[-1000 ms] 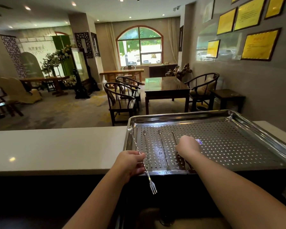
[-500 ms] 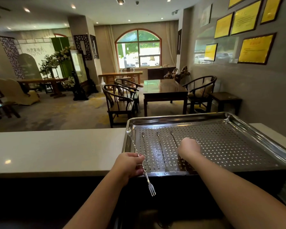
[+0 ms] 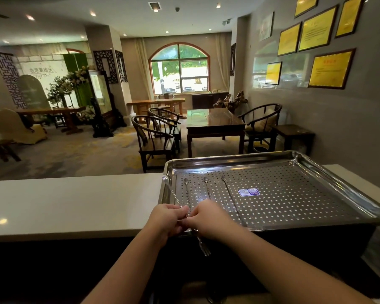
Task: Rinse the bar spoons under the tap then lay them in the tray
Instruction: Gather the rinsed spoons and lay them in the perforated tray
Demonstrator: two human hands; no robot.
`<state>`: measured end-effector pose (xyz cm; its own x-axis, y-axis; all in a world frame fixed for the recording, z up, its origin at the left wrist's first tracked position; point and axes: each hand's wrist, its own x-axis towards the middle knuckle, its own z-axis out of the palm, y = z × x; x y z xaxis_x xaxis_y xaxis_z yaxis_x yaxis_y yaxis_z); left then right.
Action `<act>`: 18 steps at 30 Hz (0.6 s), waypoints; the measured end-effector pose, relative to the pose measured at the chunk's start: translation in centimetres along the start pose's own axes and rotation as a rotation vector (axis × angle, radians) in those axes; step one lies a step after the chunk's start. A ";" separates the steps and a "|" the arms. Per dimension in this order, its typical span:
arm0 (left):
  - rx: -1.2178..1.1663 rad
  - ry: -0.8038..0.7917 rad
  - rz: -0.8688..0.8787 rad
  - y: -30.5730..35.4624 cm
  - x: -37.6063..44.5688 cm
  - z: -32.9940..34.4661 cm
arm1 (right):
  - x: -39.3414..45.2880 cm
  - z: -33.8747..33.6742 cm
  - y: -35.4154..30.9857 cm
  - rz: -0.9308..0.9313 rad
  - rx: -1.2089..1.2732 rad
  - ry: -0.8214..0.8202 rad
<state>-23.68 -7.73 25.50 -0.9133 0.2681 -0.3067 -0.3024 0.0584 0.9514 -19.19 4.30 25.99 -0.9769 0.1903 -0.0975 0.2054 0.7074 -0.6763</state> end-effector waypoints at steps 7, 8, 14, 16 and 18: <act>-0.016 -0.011 -0.002 0.0 0.1 0.1 | 0.0 -0.5 0.8 0.022 0.075 0.117; -0.014 -0.014 -0.010 0.0 0.1 0.1 | 0.2 -1.2 1.2 0.039 0.076 0.157; 0.036 -0.003 -0.035 0.1 0.2 -0.2 | 2.0 -6.7 5.7 0.139 0.089 0.358; 0.027 -0.004 -0.031 0.0 0.3 -0.1 | 2.5 -8.2 7.6 0.208 0.028 0.373; 0.015 0.004 -0.025 -0.1 0.3 0.0 | 2.9 -9.1 9.3 0.263 -0.055 0.397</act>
<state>-23.93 -7.61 25.32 -0.9065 0.2629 -0.3304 -0.3209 0.0797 0.9438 -19.61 17.60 26.04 -0.7955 0.6051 0.0336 0.4556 0.6337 -0.6252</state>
